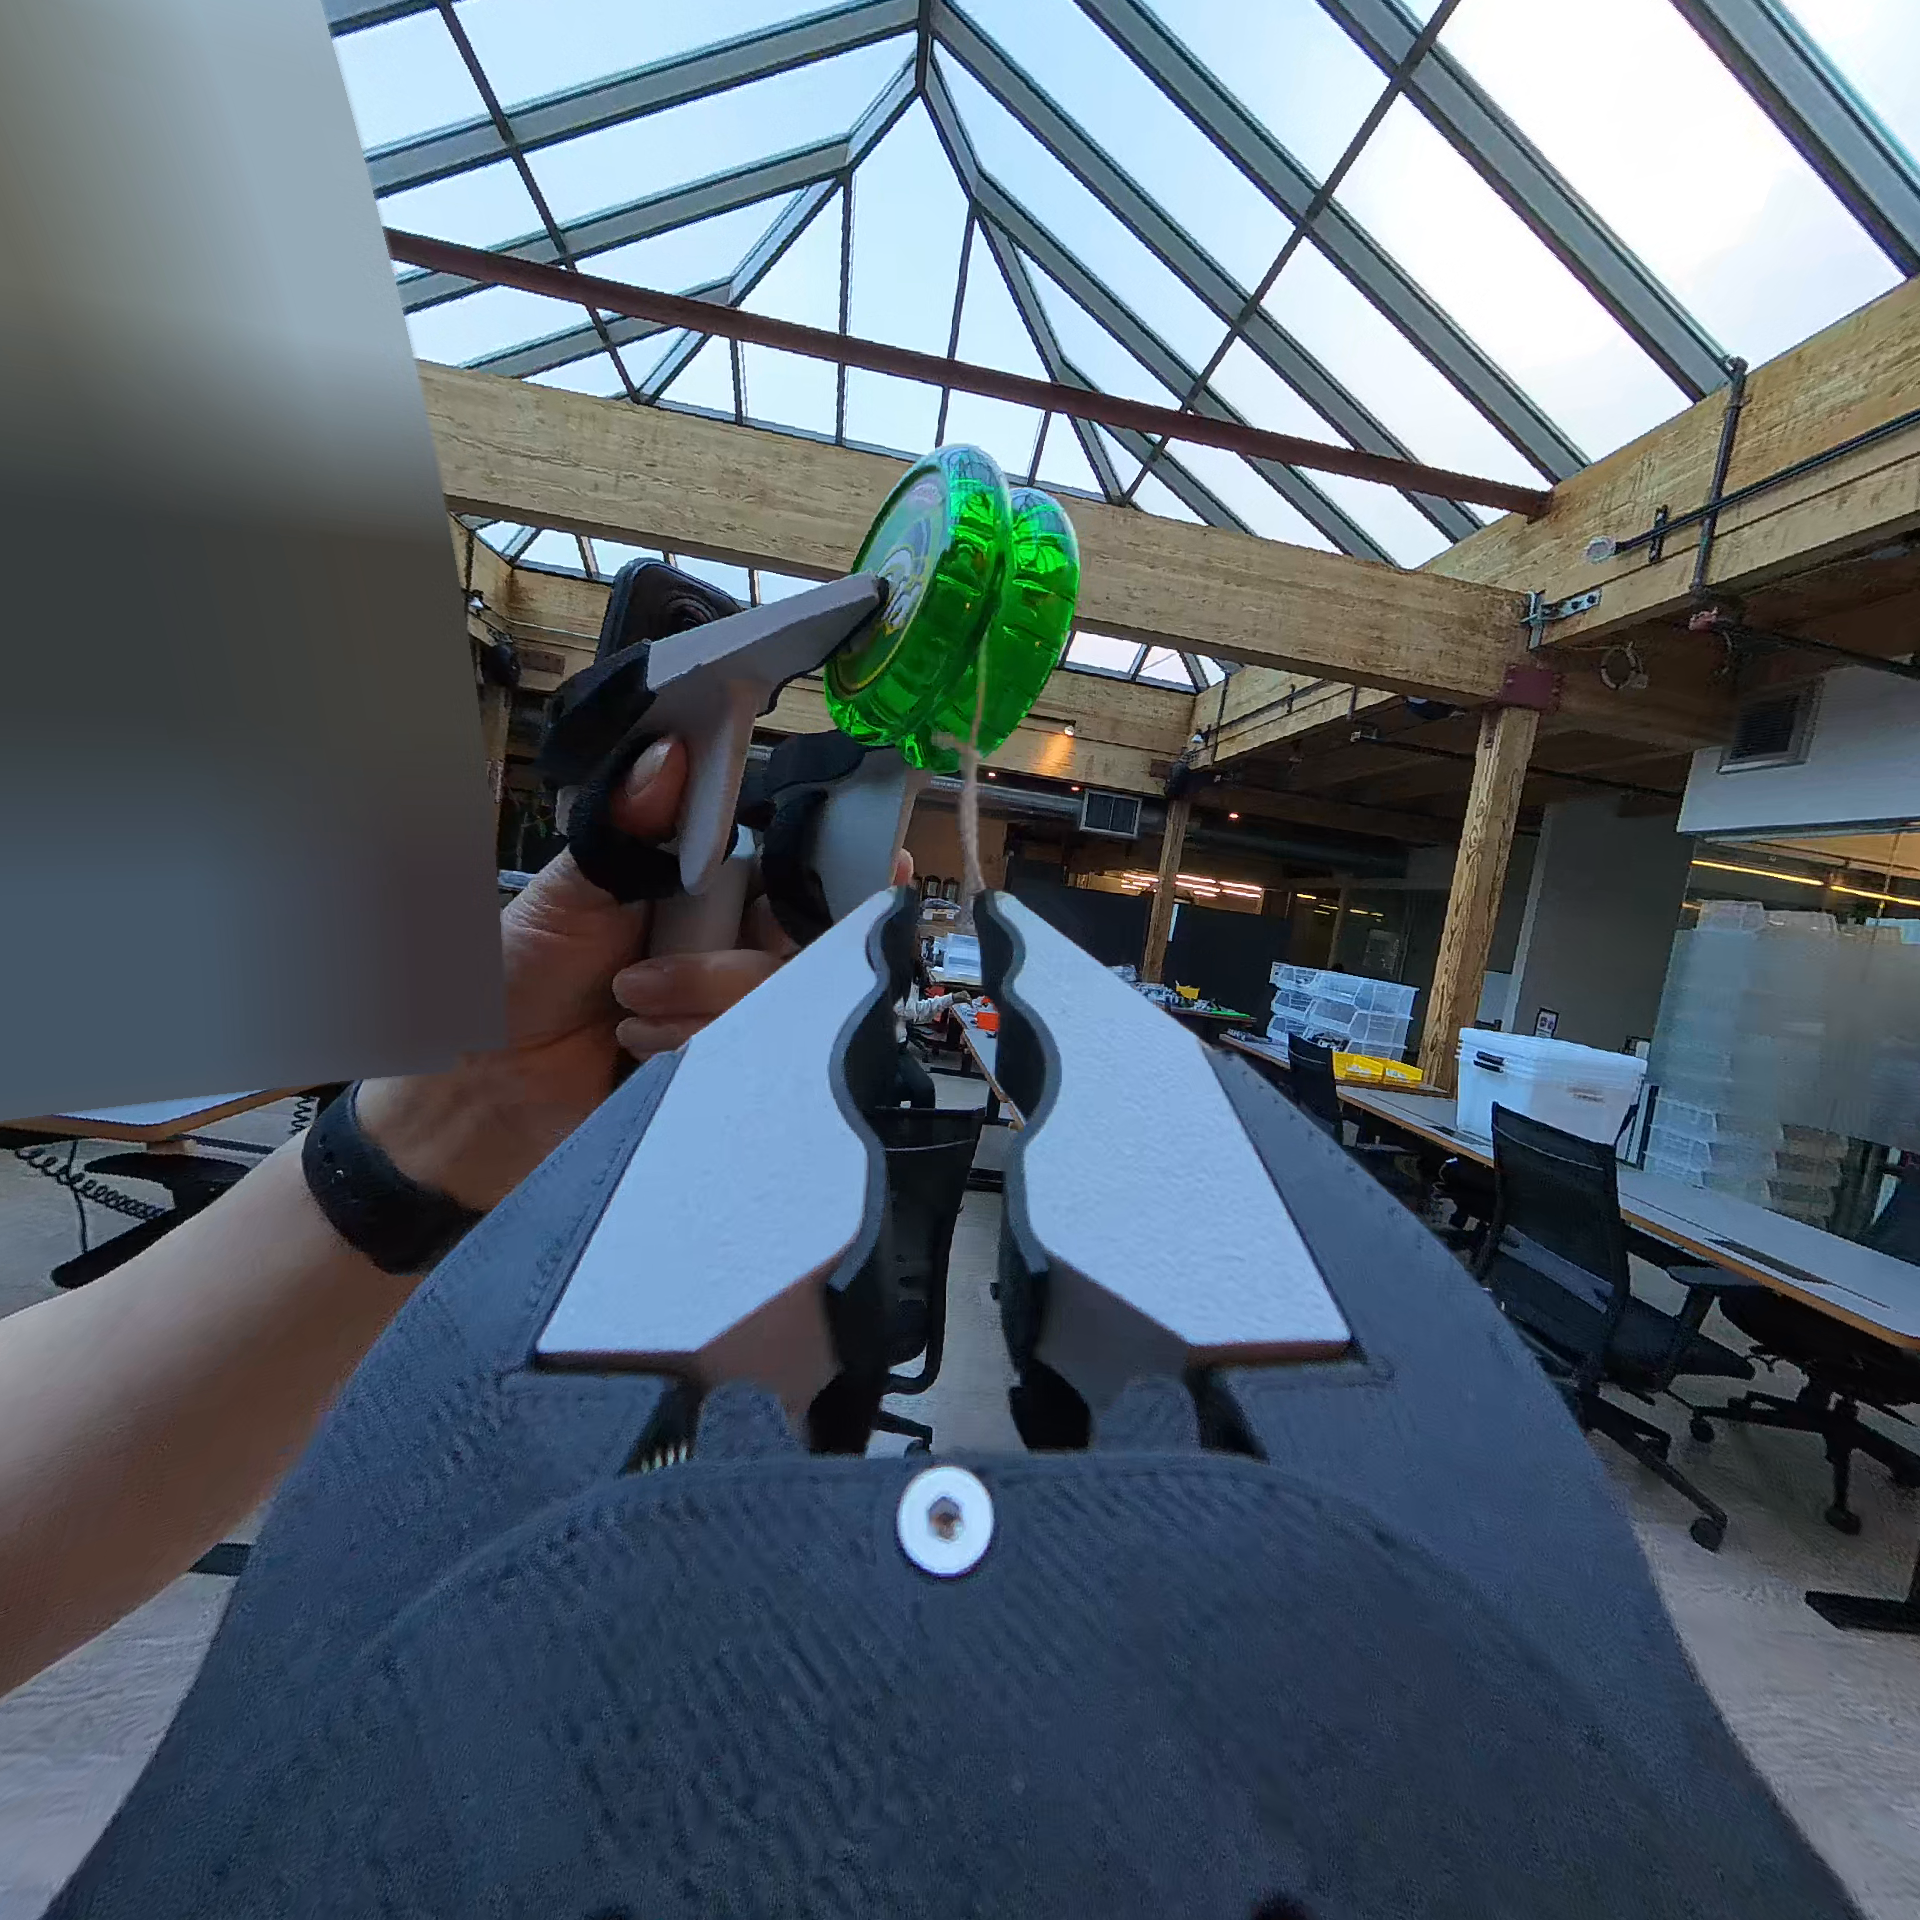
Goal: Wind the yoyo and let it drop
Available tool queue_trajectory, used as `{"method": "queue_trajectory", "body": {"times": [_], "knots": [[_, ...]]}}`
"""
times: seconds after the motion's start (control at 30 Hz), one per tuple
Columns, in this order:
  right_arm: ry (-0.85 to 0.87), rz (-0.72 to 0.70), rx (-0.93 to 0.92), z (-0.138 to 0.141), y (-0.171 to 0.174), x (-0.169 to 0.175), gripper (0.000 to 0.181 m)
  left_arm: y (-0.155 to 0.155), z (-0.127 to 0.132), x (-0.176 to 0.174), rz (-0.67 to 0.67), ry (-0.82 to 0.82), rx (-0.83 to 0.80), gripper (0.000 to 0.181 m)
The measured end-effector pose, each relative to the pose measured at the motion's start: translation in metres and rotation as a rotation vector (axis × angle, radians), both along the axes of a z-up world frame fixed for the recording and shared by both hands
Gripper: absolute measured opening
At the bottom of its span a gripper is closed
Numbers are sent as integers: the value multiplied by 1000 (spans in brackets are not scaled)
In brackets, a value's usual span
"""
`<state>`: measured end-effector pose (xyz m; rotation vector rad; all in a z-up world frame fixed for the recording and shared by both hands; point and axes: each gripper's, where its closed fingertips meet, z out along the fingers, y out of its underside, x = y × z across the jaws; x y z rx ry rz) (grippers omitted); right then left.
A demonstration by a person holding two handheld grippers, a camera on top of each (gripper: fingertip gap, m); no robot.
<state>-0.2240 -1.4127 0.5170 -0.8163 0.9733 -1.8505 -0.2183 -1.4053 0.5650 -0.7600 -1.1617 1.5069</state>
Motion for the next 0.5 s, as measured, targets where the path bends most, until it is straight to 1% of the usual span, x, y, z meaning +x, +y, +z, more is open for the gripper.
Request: {"method": "queue_trajectory", "body": {"times": [0.1,0.27,0.33,0.37,0.47,0.5], "knots": [[-3,-20,26,-2,-4,-3,2,4,-3,-4,-12,-2,10,30],[32,8,52,-6,-1,2,7,2,-9,-9,18,0,35,30],[50,22,46,-9,3,4,1,1,-12,-9,33,-3,43,30],[61,27,44,-11,5,6,1,1,-13,-9,37,-4,44,30],[77,72,15,-13,15,6,10,5,-12,-7,13,2,55,30],[81,115,10,-14,20,6,15,8,-12,-7,-9,8,61,30]]}}
